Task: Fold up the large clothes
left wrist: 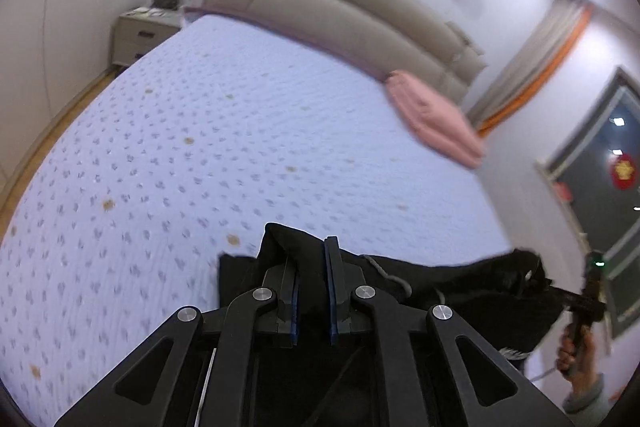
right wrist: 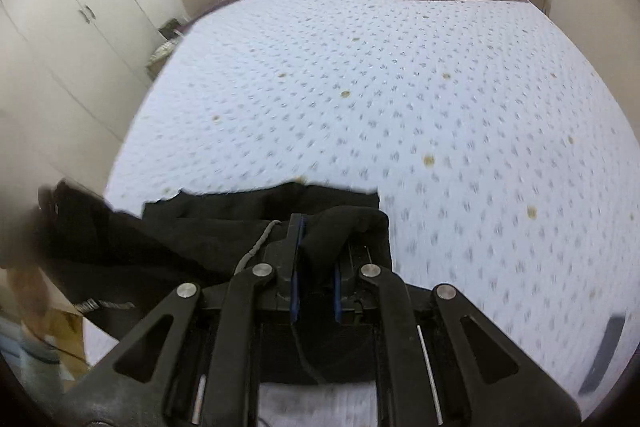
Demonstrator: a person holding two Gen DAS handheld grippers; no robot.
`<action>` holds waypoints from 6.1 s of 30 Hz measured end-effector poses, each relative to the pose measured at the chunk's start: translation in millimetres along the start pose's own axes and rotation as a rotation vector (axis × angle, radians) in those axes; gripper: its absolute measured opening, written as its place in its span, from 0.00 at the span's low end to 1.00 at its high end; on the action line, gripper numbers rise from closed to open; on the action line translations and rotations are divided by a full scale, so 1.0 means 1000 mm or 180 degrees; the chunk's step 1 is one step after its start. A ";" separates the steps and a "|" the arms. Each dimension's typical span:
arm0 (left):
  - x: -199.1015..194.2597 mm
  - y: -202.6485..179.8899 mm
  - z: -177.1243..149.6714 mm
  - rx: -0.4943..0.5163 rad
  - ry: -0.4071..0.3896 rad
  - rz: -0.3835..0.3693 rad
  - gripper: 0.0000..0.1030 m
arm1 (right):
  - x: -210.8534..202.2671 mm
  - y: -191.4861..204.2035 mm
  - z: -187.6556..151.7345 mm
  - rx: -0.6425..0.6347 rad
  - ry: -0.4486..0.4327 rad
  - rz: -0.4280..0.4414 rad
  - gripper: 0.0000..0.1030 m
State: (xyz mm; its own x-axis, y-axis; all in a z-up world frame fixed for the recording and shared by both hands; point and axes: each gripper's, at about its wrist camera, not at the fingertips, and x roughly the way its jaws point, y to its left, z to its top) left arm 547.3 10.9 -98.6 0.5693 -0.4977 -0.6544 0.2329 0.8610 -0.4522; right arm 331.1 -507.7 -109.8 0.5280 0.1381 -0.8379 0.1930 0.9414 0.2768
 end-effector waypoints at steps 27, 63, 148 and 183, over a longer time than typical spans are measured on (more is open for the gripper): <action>0.056 0.091 0.049 -0.0535 0.0191 0.0000 0.61 | 0.114 -0.059 0.022 0.0949 0.0790 0.0594 0.42; 0.140 0.058 0.016 0.0220 0.0566 -0.0349 0.11 | 0.125 -0.031 0.011 -0.0418 -0.0015 -0.0228 0.12; 0.131 -0.017 -0.105 0.0452 0.0741 0.0777 0.59 | 0.140 0.046 -0.048 -0.0102 0.0410 -0.0044 0.90; 0.199 0.181 -0.109 -0.1368 0.1688 -0.0938 0.78 | 0.194 -0.094 -0.072 0.0556 0.1321 0.1238 0.97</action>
State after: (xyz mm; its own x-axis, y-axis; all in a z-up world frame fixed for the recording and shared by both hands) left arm 616.9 55.8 -376.7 0.0484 -0.7792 -0.6249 -0.0738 0.6211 -0.7802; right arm 356.1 -547.0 -331.7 0.2266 0.6046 -0.7636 0.2019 0.7378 0.6441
